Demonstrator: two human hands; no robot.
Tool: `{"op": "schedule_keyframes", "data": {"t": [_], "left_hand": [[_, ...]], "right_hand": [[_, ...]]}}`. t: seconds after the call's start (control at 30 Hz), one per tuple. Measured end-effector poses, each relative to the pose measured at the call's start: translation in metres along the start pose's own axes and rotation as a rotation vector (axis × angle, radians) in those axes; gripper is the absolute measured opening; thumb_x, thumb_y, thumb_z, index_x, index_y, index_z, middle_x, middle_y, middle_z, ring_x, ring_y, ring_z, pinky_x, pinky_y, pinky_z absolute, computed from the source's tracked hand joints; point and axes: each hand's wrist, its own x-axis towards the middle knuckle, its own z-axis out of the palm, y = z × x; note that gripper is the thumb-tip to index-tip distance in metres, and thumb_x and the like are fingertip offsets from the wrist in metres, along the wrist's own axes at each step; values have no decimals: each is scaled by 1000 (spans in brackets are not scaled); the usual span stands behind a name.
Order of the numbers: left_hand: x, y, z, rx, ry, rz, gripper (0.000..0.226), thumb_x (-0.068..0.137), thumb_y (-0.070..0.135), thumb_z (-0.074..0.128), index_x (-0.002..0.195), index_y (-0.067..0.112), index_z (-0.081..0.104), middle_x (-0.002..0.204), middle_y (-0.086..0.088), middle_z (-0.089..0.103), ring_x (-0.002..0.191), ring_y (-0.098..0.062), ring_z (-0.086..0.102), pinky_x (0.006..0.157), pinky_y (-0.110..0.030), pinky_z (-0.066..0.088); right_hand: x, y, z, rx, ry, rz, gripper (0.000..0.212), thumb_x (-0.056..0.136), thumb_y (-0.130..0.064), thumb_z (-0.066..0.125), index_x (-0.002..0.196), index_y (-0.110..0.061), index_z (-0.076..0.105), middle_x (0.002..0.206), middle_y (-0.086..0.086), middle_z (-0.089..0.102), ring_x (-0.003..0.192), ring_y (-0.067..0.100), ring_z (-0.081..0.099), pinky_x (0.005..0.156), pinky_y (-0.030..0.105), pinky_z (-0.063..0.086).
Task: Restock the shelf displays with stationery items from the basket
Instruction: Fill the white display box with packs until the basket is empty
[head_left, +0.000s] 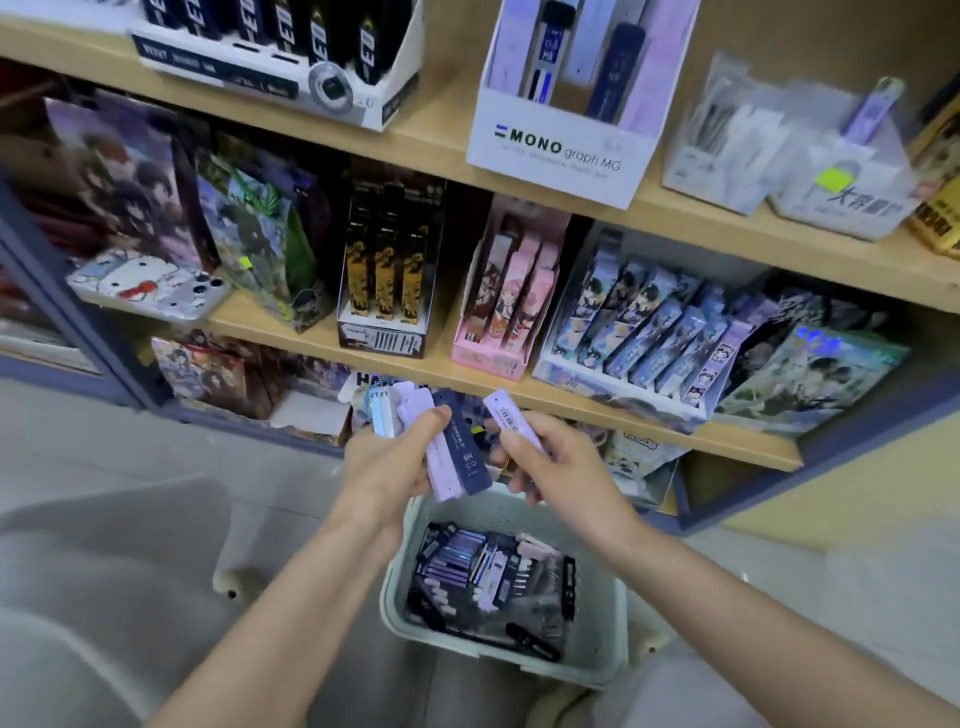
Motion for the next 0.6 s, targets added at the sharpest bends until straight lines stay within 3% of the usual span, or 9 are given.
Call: {"op": "schedule_keyframes", "data": {"t": [0.07,0.13,0.23,0.27,0.43,0.53,0.6], "left_hand": [[-7,19,3,-10,-34,18,27,88,12,64,67,15,48,31,11,43,24,0,36,29,-10,26],[-14,36,6,13,-86,48,27,89,13,63,67,14,48,30,10,41,23,0,35,29,-9,25],[-21,60,9,33,-133,120,21,90,13,63,72,13,51,30,10,43,24,0,37,30,-10,27],[-22,67,11,27,-148,141,19,90,13,62,74,12,51,31,10,43,24,0,37,30,-10,28],[-25,95,18,41,-214,223,12,91,11,61,81,10,53,32,11,44,25,-1,39,30,-10,29],[-24,107,23,51,-245,242,11,90,14,62,83,10,56,33,11,47,27,-1,43,36,-13,36],[-21,116,26,51,-257,262,14,90,15,63,79,12,55,33,12,46,27,-1,41,35,-11,33]], "right_hand": [[-2,-12,-13,-169,32,-70,27,100,-25,41,84,-43,54,62,-13,49,51,1,40,55,18,32],[-5,-26,-23,-245,28,-109,29,102,-30,34,80,-45,47,68,-14,42,62,1,37,62,20,30],[-13,-49,-38,-382,50,-149,22,101,-27,39,111,-45,46,98,-16,48,91,-1,46,80,17,36],[-16,-56,-42,-400,90,-161,25,98,-26,45,118,-41,47,103,-16,48,92,0,49,81,17,38],[-24,-85,-57,-361,316,-285,21,79,-20,75,84,-34,60,81,-14,65,70,1,58,64,19,45],[-25,-101,-67,-339,302,-316,18,86,-15,66,82,-31,62,76,-5,64,57,10,51,56,28,44],[-25,-113,-76,-369,289,-337,19,95,-19,54,90,-36,61,80,3,64,61,24,49,56,32,41]]}}
